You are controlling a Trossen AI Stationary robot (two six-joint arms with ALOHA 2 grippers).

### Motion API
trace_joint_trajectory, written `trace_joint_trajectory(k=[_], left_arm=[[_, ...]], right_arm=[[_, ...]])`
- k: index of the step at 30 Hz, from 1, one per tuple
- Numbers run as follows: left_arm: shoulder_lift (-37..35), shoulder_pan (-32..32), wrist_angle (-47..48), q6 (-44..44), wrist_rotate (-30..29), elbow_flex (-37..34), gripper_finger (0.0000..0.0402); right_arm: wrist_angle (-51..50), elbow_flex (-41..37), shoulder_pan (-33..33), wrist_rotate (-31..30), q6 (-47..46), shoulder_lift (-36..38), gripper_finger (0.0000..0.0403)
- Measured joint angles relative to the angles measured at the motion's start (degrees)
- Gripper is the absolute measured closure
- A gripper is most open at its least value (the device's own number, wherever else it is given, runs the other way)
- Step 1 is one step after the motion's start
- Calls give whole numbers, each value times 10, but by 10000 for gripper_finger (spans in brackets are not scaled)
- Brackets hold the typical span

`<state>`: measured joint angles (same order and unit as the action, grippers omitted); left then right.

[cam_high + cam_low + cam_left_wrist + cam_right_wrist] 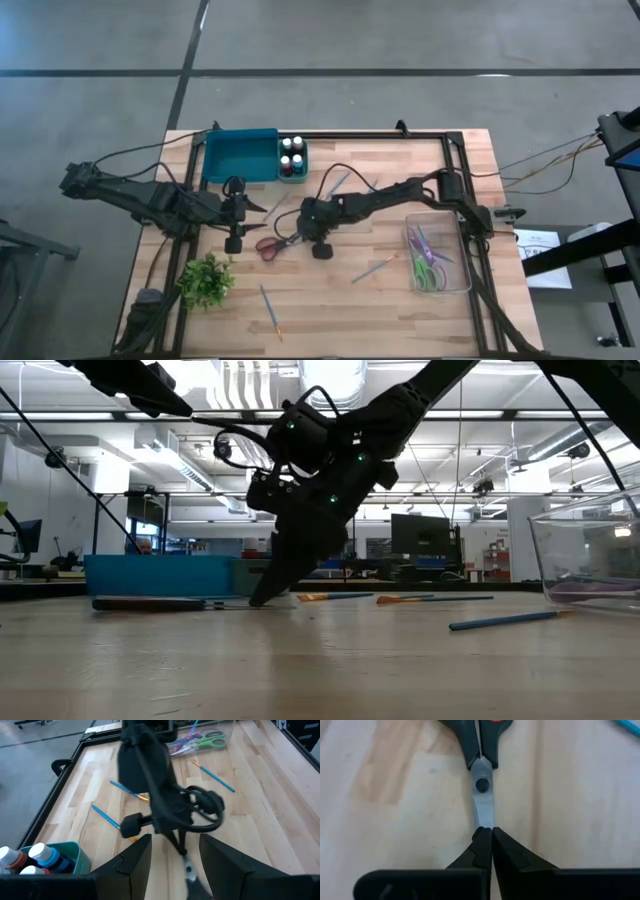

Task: Pick & Place Paint Supplies
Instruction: Put the black scissors into the transparent bin

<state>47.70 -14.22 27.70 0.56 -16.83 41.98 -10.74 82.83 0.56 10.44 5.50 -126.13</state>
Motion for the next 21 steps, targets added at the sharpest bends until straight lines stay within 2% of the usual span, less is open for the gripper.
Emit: trace_joint_trajectory(k=[8,18,21], left_arm=[[0,0,0,-4,0,0,229],[0,0,0,-7,0,0,229],[0,0,0,-8,0,0,229]], right_arm=[[-43,0,-21,1,-9,9,395],[-136,1,-56,-37,-38,25,395],[-177,0,-71,-72,-45,40,395]])
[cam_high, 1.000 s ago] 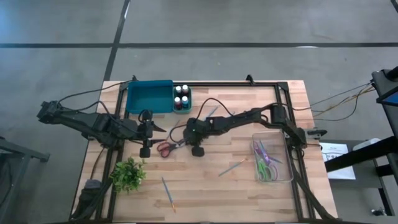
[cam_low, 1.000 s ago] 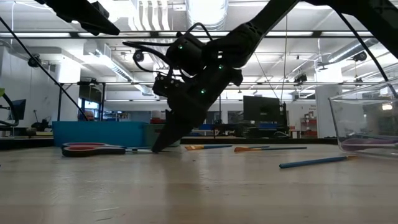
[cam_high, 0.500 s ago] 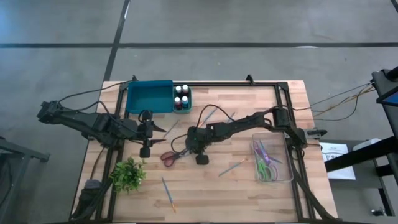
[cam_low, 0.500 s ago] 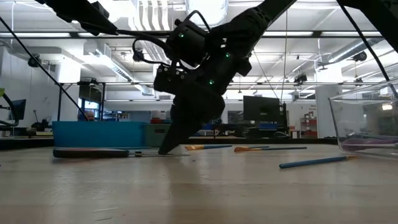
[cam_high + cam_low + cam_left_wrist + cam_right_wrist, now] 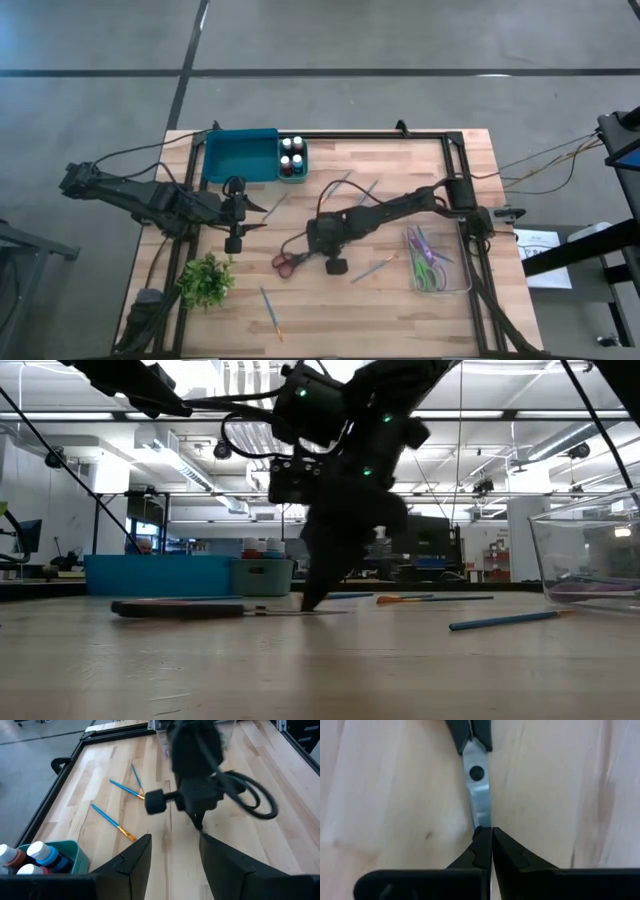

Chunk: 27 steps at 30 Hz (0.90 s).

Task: Pick & Place Paint Supplies
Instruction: Put the black scissors into the transparent bin

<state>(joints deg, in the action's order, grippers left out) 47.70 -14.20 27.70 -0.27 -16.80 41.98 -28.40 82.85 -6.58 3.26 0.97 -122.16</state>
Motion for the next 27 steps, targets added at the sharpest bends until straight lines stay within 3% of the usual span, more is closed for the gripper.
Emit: trace_joint_trajectory(k=[6,11,18,23,27], left_arm=[[0,0,-1,0,0,0,229],[0,0,-7,0,0,0,229],[0,0,-8,1,2,0,229],[0,0,-9,3,2,0,229],[0,0,-9,2,2,0,229]], right_arm=[[-76,-4,-31,-53,-25,26,395],[-76,-4,-53,-97,-30,45,395],[-5,-2,-80,-97,-6,81,394],[60,0,-102,-53,1,95,392],[108,0,-119,-30,10,75,357]])
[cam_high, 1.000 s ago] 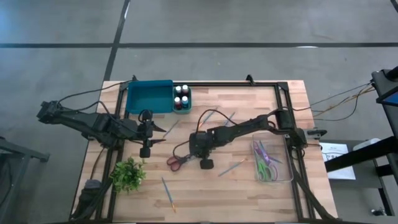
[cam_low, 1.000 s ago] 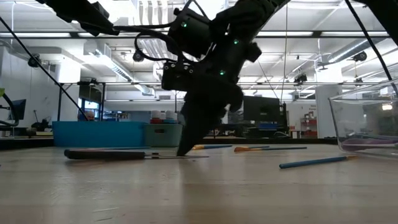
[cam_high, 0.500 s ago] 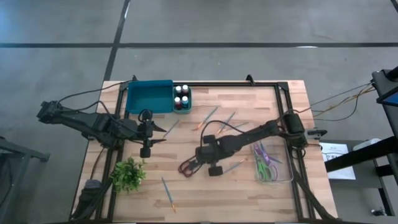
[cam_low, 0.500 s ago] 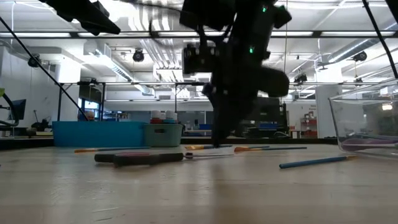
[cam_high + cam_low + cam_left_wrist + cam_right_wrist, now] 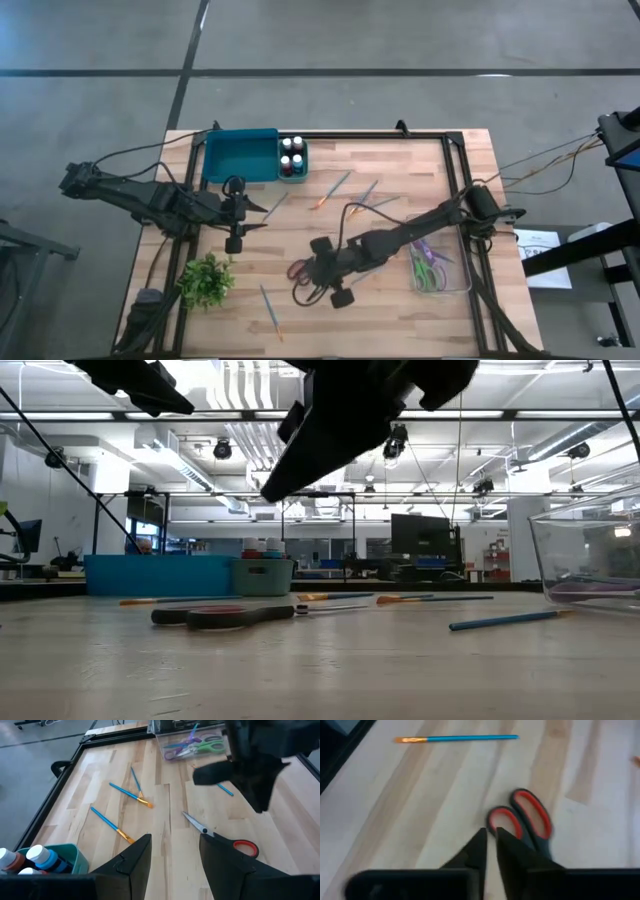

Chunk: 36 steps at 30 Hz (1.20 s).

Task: Pick & Place Paint Supplies
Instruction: Put the black scissors into the transparent bin

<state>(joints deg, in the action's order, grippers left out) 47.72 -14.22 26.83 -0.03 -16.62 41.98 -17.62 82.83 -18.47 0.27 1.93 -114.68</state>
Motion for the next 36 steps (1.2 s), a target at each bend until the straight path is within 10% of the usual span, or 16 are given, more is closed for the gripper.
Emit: trace_joint_trajectory(k=[11,36], left_arm=[[0,0,-5,0,2,0,229],[0,0,-5,0,2,0,228]], right_arm=[[37,47,-10,-2,27,-63,207],[40,78,-2,-4,36,-145,202]])
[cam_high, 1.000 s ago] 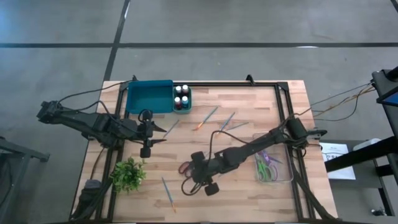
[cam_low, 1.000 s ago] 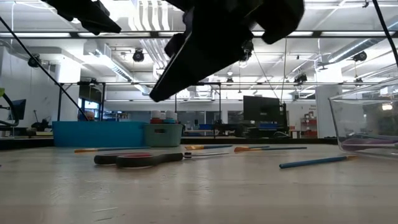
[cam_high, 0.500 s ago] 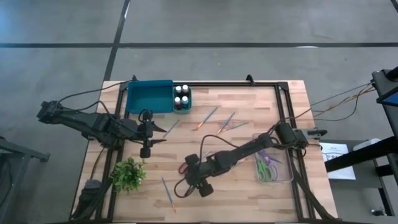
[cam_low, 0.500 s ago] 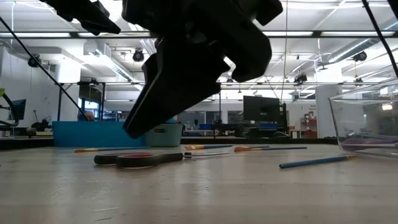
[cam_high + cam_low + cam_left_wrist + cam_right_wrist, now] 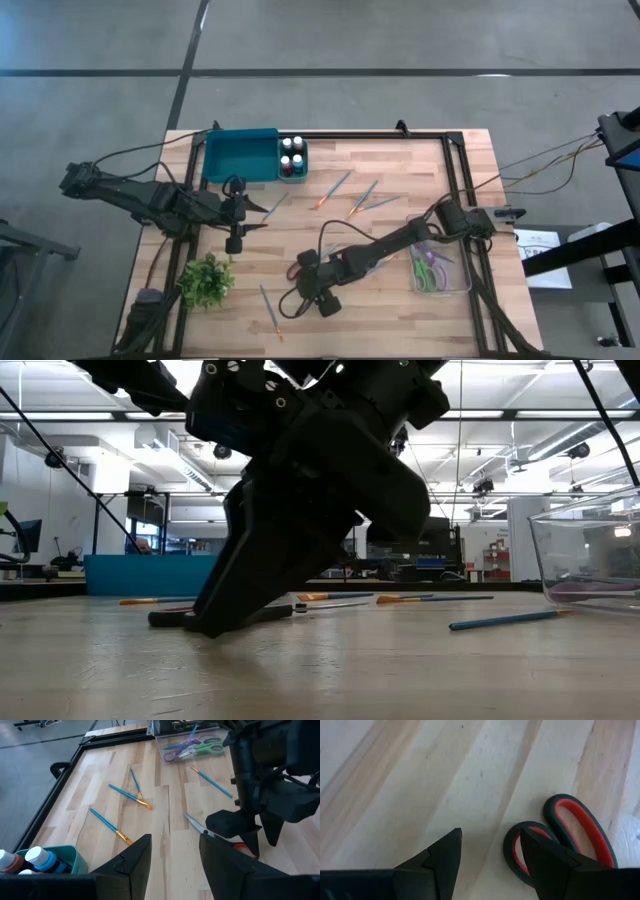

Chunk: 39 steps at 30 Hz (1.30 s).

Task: Pick & Place Paint Supplies
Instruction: Put the black scissors into the transparent bin

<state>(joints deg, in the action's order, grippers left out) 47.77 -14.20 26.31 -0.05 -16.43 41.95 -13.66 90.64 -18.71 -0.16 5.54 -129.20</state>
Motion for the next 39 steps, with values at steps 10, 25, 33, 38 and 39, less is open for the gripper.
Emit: trace_joint_trajectory(k=[10,25,33,38,39], left_arm=[[0,0,-1,0,0,0,228],[0,0,-4,0,0,0,229],[0,0,-4,0,0,0,229],[0,0,-3,0,0,0,229],[0,0,-3,0,0,0,229]], right_arm=[[-35,1,16,3,-23,-2,202],[-56,1,16,22,-39,-1,305],[-56,1,16,19,-30,-1,382],[-56,0,9,15,-26,1,385],[-56,-1,8,14,-26,3,387]])
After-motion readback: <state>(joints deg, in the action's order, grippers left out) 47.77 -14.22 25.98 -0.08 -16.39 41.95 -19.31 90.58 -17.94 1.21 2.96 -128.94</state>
